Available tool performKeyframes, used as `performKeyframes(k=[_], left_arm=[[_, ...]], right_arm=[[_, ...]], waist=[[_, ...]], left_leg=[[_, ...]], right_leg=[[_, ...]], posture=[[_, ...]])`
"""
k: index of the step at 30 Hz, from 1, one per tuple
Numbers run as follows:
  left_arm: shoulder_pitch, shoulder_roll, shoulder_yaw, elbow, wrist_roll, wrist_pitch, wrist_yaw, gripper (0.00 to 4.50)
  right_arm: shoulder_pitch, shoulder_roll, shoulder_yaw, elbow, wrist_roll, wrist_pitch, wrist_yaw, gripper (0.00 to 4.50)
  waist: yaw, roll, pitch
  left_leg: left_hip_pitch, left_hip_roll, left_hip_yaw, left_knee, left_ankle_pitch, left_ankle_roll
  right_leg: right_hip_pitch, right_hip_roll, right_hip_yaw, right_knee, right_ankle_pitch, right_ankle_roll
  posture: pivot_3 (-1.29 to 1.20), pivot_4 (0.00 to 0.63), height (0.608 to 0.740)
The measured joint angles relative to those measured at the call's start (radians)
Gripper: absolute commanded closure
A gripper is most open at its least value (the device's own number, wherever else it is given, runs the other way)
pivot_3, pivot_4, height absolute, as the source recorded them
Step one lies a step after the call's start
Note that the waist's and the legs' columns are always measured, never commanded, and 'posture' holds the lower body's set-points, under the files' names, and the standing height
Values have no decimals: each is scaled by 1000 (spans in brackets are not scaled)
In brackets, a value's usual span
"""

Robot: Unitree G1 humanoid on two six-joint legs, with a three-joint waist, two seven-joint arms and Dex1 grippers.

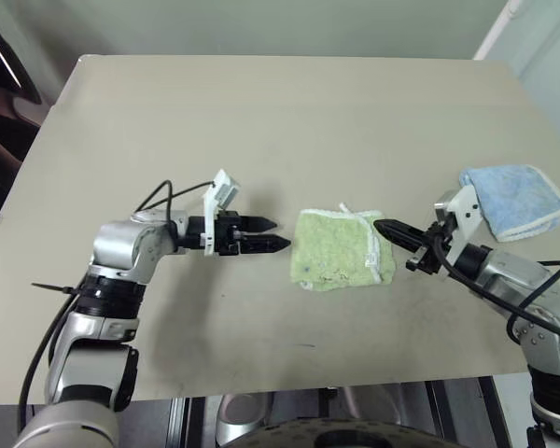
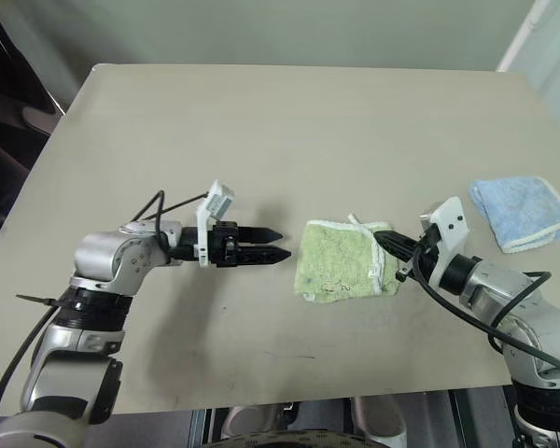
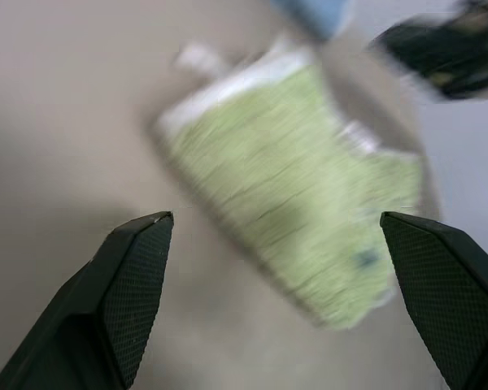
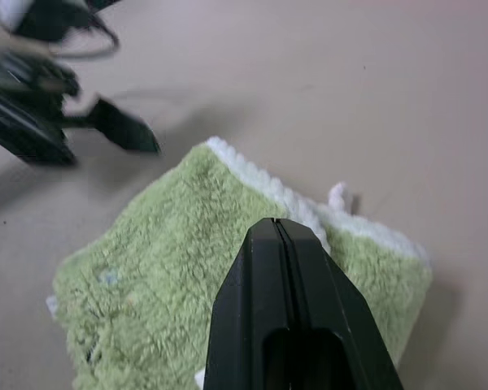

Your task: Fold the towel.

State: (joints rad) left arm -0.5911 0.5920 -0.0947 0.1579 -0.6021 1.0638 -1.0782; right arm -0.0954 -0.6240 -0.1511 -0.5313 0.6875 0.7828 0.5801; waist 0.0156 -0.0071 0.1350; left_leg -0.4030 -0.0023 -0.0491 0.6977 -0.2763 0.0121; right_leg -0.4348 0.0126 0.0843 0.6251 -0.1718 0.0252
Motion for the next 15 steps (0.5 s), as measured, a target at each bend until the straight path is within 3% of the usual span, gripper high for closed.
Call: performKeyframes(k=[8,15], left_arm=[[-57,-73,112,52,-148,460,102,46],[-58,-88,119,103,-224,539,181,46]], right_arm=[[33,22,-46,-8,39,41,-47,4500],[87,-34,-68,-59,34,-29,21,4500]], waist=[[1,0,0],[2,0,0]], left_leg=[[0,0,1,0,1,-2],[3,0,2,0,1,-2]], right_leg=[[0,0,0,1,-2,5],[2,0,0,1,-3,5]], posture=[[0,150,733],[0,150,733]])
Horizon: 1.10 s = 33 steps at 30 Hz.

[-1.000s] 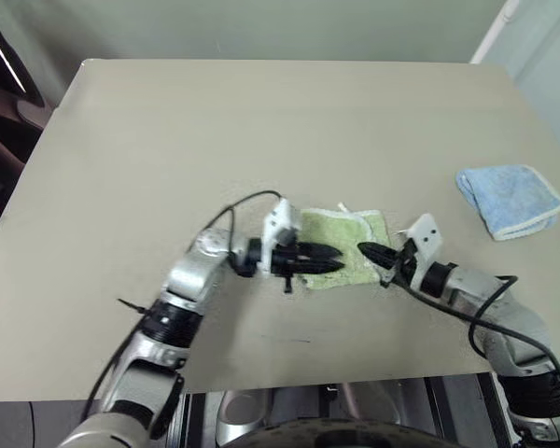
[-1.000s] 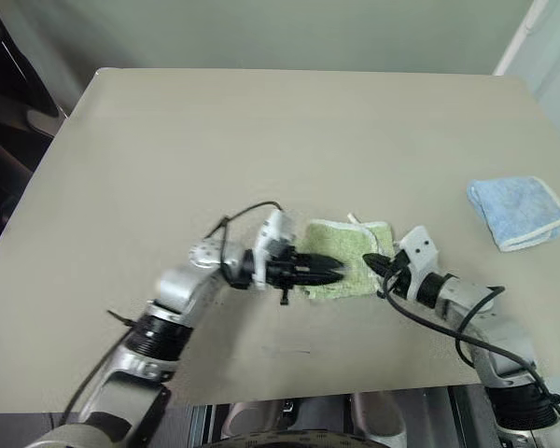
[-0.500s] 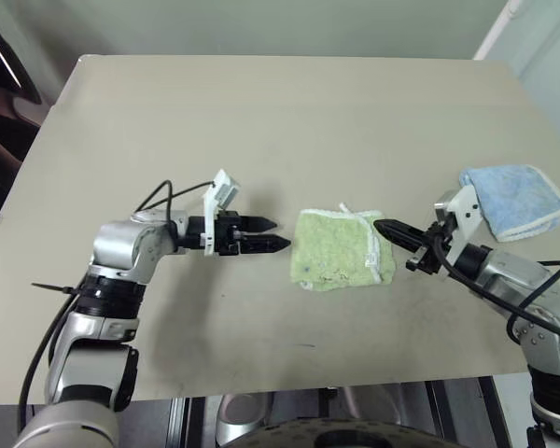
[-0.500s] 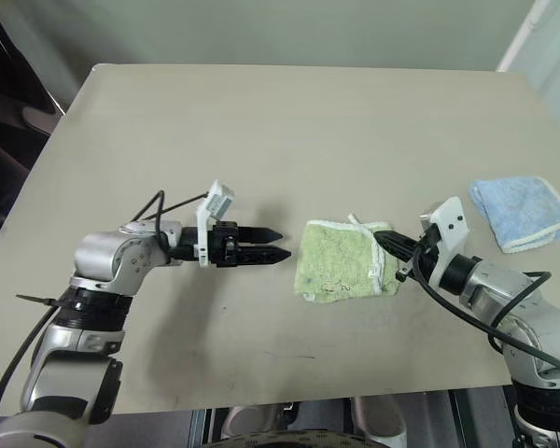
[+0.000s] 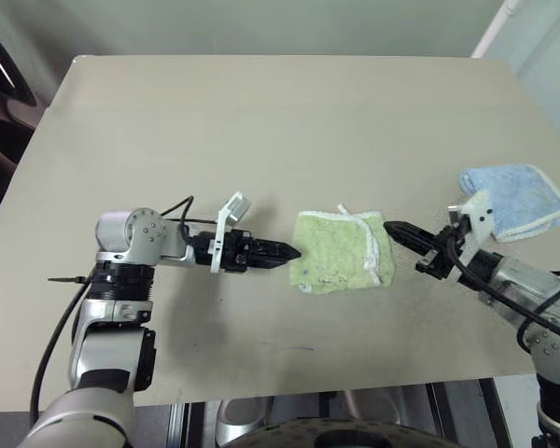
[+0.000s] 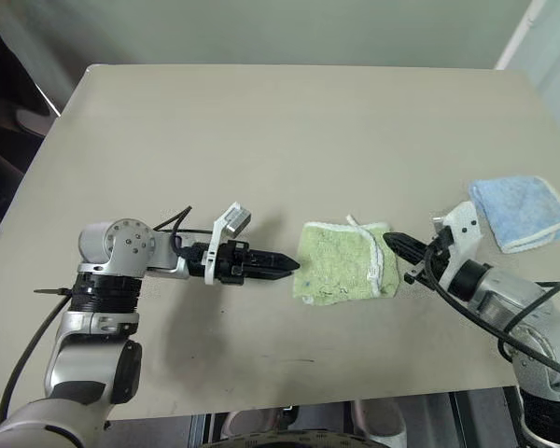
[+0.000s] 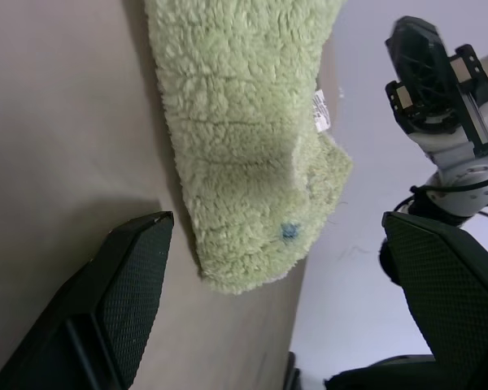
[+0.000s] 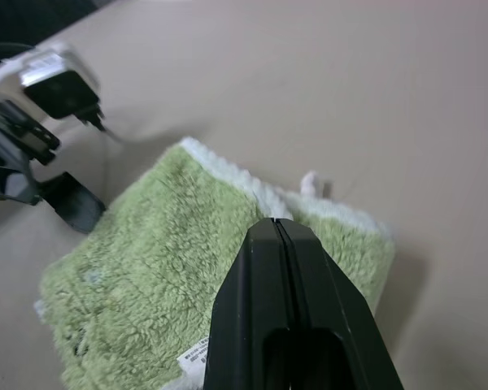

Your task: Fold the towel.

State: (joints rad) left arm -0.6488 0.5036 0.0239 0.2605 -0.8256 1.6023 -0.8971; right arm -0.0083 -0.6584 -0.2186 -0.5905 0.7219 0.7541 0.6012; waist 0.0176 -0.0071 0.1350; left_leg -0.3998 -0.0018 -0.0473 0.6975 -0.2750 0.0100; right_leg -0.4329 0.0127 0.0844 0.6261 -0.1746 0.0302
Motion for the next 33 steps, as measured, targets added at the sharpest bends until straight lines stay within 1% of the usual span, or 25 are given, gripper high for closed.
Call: performKeyframes(k=[1,4,5,6,10,11,13,15,16,17,19,23,27,30,32,33], left_arm=[[-1,-4,0,7,-11,0,12,46],[-4,-26,1,15,-36,-1,56,0],[-4,-35,1,23,-46,-1,71,0],[-5,-40,2,31,-59,-2,84,0],[-6,-56,0,45,-100,-2,129,0],[-5,-57,0,45,-105,-2,136,0],[-5,-72,-1,49,-125,-2,163,0],[-6,-96,4,56,-138,-4,194,0],[-7,-109,6,63,-146,-5,209,0],[-7,-125,11,72,-150,-6,222,0],[-9,-162,21,86,-152,-7,252,0],[-24,-228,40,113,-146,-2,298,0],[-54,-311,54,137,-97,-2,322,0],[-61,-345,52,138,-74,-1,318,0],[-62,-358,45,135,-62,-2,307,0],[-62,-364,43,135,-59,-3,300,0]], right_arm=[[8,-18,-2,-4,5,-2,21,4500],[34,-76,-29,-8,53,11,85,3938],[35,-94,-36,-13,65,12,99,3670],[35,-106,-40,-22,72,12,111,3305],[57,-135,-41,-51,82,12,133,2106],[61,-137,-41,-52,83,12,136,1739],[68,-140,-41,-57,91,13,140,1168],[68,-140,-42,-58,95,14,136,431],[68,-140,-44,-58,96,14,131,134],[68,-140,-45,-58,96,14,125,61],[68,-140,-51,-58,96,14,114,61],[67,-140,-61,-58,97,15,93,61],[55,-140,-75,-58,102,16,76,61],[59,-141,-78,-65,109,17,76,61],[66,-143,-83,-70,109,17,76,61],[71,-146,-88,-71,109,17,76,61]], waist=[[0,0,0],[4,0,0],[6,0,0],[9,0,0],[16,0,0],[17,0,0],[19,0,0],[24,1,-1],[28,2,-1],[33,2,-1],[41,4,-2],[54,12,-4],[69,15,-4],[73,15,-4],[74,15,-4],[74,15,-4]], left_leg=[[0,0,0,0,0,0],[2,-1,0,1,1,0],[2,-2,0,1,1,0],[3,-2,0,1,1,0],[6,-2,0,1,1,1],[7,-3,0,1,0,1],[8,-3,0,1,0,2],[11,-5,0,1,-1,4],[13,-6,0,1,-2,5],[15,-7,0,1,-3,7],[19,-9,0,1,-5,10],[21,-15,-3,1,-9,17],[21,-29,-3,1,-9,28],[19,-40,-3,2,-9,36],[17,-45,-3,3,-9,40],[17,-48,-3,3,-9,42]], right_leg=[[1,0,0,0,-1,-1],[3,0,2,0,-3,-1],[4,0,2,0,-3,0],[5,0,3,0,-3,0],[8,0,3,0,-5,1],[9,0,3,0,-6,2],[11,-1,4,0,-7,3],[15,-2,4,-1,-9,5],[18,-2,4,-1,-10,6],[20,-3,5,-1,-10,7],[24,-4,5,-4,-12,9],[31,-8,5,-15,-12,11],[33,-22,3,-16,-15,22],[34,-34,3,-16,-17,30],[34,-37,3,-18,-17,34],[34,-39,3,-19,-16,39]], posture=[[0,150,733],[0,150,733],[0,150,733],[0,150,733],[0,150,733],[0,150,733],[0,150,733],[0,150,733],[0,150,733],[0,150,733],[0,150,733],[0,150,733],[0,150,733],[0,150,733],[0,150,733],[0,150,733]])
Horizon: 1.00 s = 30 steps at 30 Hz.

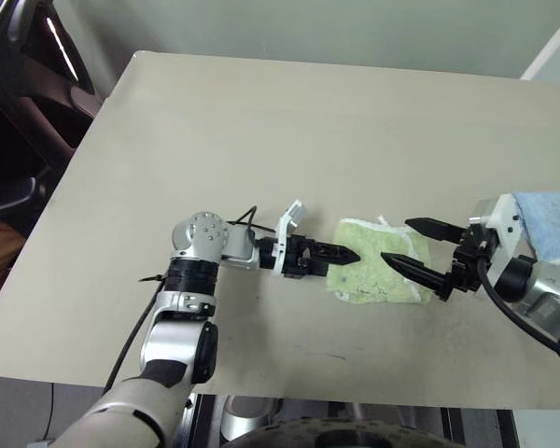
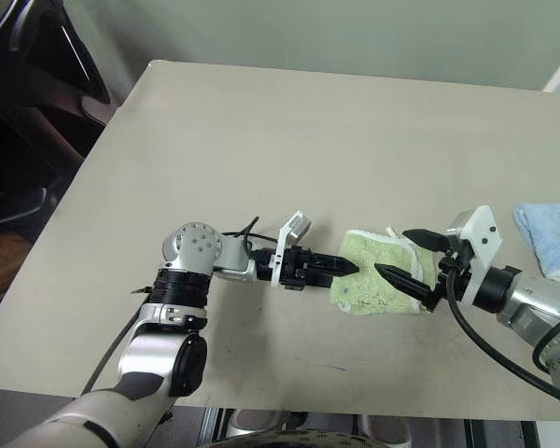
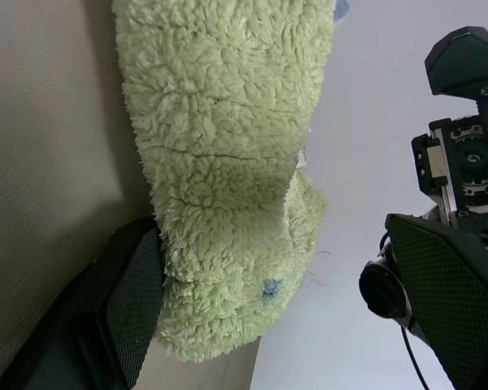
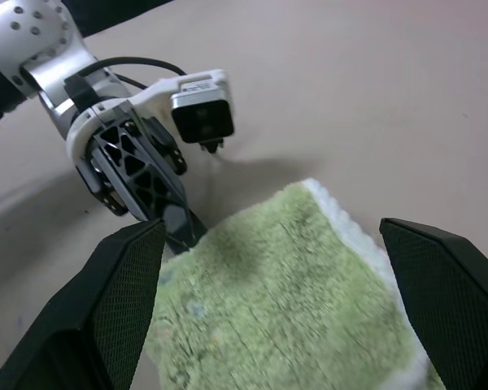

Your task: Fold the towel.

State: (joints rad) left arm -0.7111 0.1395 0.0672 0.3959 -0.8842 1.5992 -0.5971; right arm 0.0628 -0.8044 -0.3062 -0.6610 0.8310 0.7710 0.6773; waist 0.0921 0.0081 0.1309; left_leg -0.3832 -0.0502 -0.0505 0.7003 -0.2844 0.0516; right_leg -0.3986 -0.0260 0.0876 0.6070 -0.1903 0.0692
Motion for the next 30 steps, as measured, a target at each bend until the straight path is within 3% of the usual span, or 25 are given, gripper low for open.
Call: performKeyframes(k=[5,8,14,20,23,27,30], left_arm=[[-6,-26,-22,7,24,-10,-35,0],[-11,-37,-46,11,51,-34,-54,565],[-11,-74,-75,17,91,-85,-70,2514],[-32,-118,-82,41,101,-83,-78,2514],[-32,-121,-83,47,107,-84,-79,3143],[-32,-125,-87,41,113,-97,-81,4446],[-32,-129,-86,39,121,-105,-81,4481]], right_arm=[[11,-2,-25,0,0,0,0,61],[18,-2,-35,-9,0,0,-1,0],[48,-2,-71,-13,0,-1,-2,0],[64,-1,-90,-17,1,-1,-9,0],[64,1,-98,-18,2,-1,-22,0],[74,2,-108,-24,10,-1,-31,0],[79,2,-109,-25,11,-1,-33,0]], waist=[[0,0,1],[0,0,1],[0,-1,1],[-6,-1,2],[-9,-1,2],[-9,-1,2],[-9,-1,2]], left_leg=[[-4,-8,1,-1,1,4],[-4,-11,1,-1,2,6],[-5,-12,1,-1,3,8],[-5,-12,1,-1,3,7],[-5,-12,1,-2,3,7],[-5,-12,0,-2,3,7],[-5,-12,0,-2,3,8]], right_leg=[[1,-14,-2,1,-2,10],[2,-16,-2,0,-3,13],[2,-18,-1,0,-4,15],[1,-18,-1,0,-3,17],[1,-18,-1,1,-2,23],[2,-18,-1,1,-3,25],[2,-18,-1,1,-5,24]], posture=[[0,150,733],[0,150,733],[0,150,733],[0,150,733],[0,150,733],[0,150,733],[0,150,733]])
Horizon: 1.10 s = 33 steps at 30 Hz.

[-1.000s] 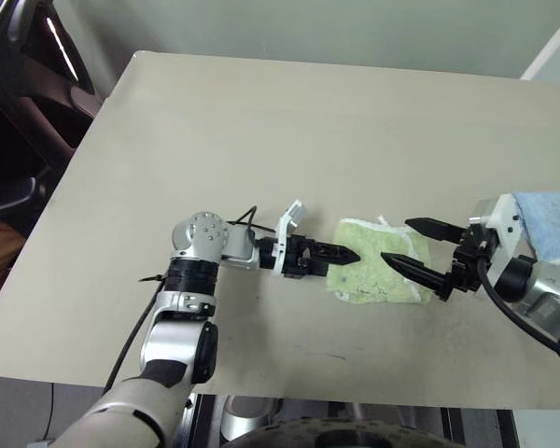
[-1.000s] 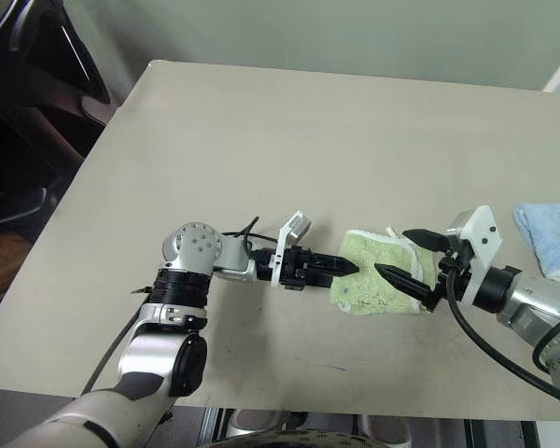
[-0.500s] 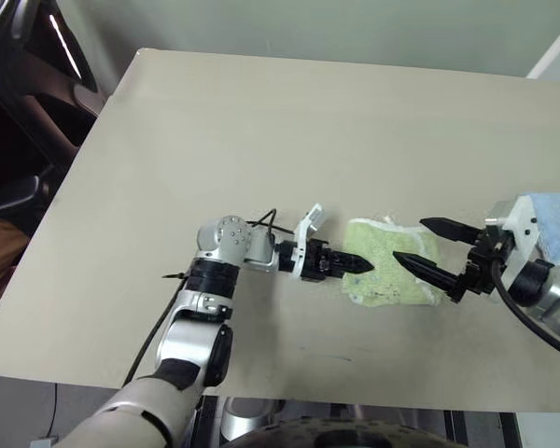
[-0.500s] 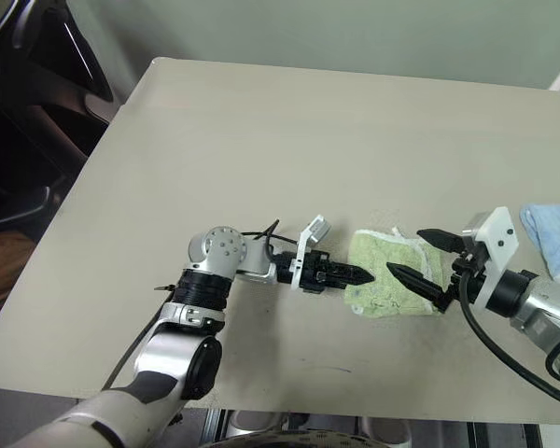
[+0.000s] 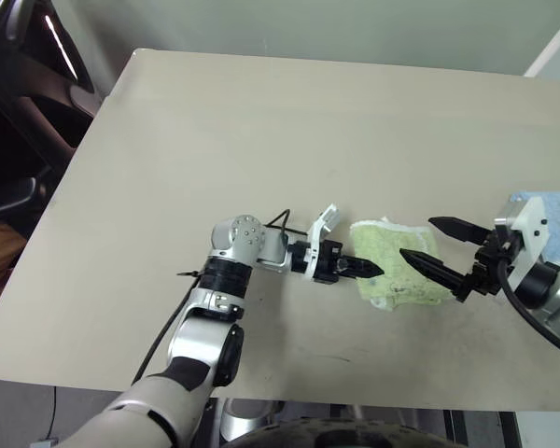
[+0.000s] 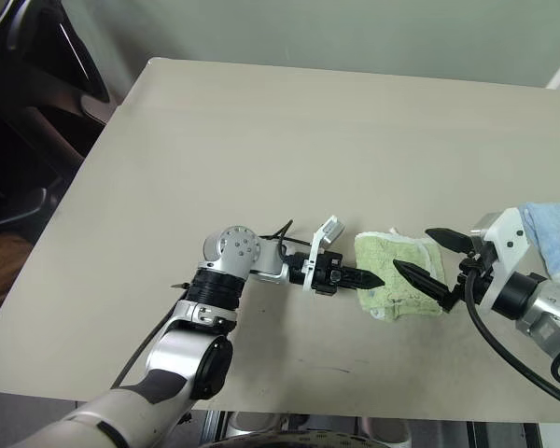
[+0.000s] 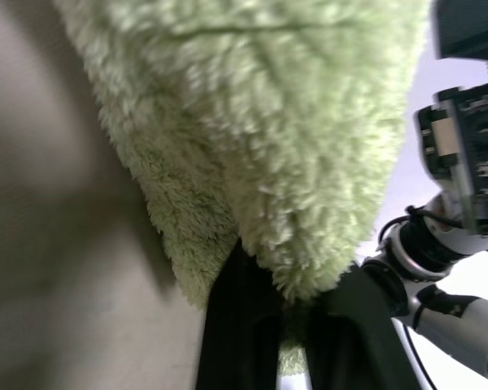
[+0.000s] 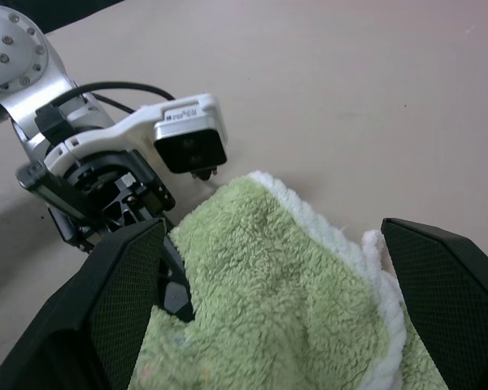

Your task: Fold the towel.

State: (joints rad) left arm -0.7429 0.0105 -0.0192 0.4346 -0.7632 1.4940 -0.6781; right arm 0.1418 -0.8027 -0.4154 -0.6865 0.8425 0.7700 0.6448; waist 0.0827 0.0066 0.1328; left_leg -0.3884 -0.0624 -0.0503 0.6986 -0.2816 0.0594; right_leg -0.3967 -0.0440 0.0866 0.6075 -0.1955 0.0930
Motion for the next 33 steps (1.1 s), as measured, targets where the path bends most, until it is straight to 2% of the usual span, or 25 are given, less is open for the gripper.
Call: performKeyframes(k=[22,24,26,27,29,30,31,33], left_arm=[[0,6,5,-2,8,-12,-1,4481],[-28,122,80,-15,-29,2,-4,4481],[-129,337,267,6,-37,-20,12,4481],[-179,400,351,5,-40,-41,18,4481],[-227,401,418,-21,-61,-60,28,4481],[-226,364,430,-24,-71,-57,33,4481],[-214,340,434,-21,-76,-53,39,4481],[-186,300,432,4,-78,-45,59,4481]], right_arm=[[2,0,-1,-7,9,0,-7,0],[-35,4,2,-4,18,-2,-8,0],[-55,5,2,19,17,-7,-8,0],[-55,5,2,34,15,-6,-8,0],[-69,6,10,50,12,-6,-8,0],[-87,7,22,50,9,-9,-8,0],[-101,9,33,49,9,-12,-8,0],[-108,14,45,46,9,-14,-8,0]], waist=[[-3,0,0],[-18,-6,8],[-54,-19,16],[-59,-20,15],[-51,-9,9],[-39,1,8],[-27,5,9],[-21,2,12]], left_leg=[[0,0,0,0,0,-1],[-2,2,1,0,0,-4],[-10,10,0,-2,4,-15],[-13,13,-1,-2,6,-17],[-12,13,-1,-2,7,-13],[-9,10,-2,-2,6,-8],[-7,8,-3,-1,5,-6],[-13,7,-3,0,4,-6]], right_leg=[[0,0,0,0,-2,2],[-6,2,0,3,0,0],[-17,12,0,2,13,1],[-19,16,0,-1,15,1],[-15,15,0,-4,13,0],[-14,13,-1,-4,14,-4],[-14,12,-1,-3,13,-5],[-15,10,-2,1,13,-5]], posture=[[0,150,733],[0,150,733],[0,150,733],[0,150,733],[0,150,733],[0,150,733],[0,150,733],[0,150,733]])
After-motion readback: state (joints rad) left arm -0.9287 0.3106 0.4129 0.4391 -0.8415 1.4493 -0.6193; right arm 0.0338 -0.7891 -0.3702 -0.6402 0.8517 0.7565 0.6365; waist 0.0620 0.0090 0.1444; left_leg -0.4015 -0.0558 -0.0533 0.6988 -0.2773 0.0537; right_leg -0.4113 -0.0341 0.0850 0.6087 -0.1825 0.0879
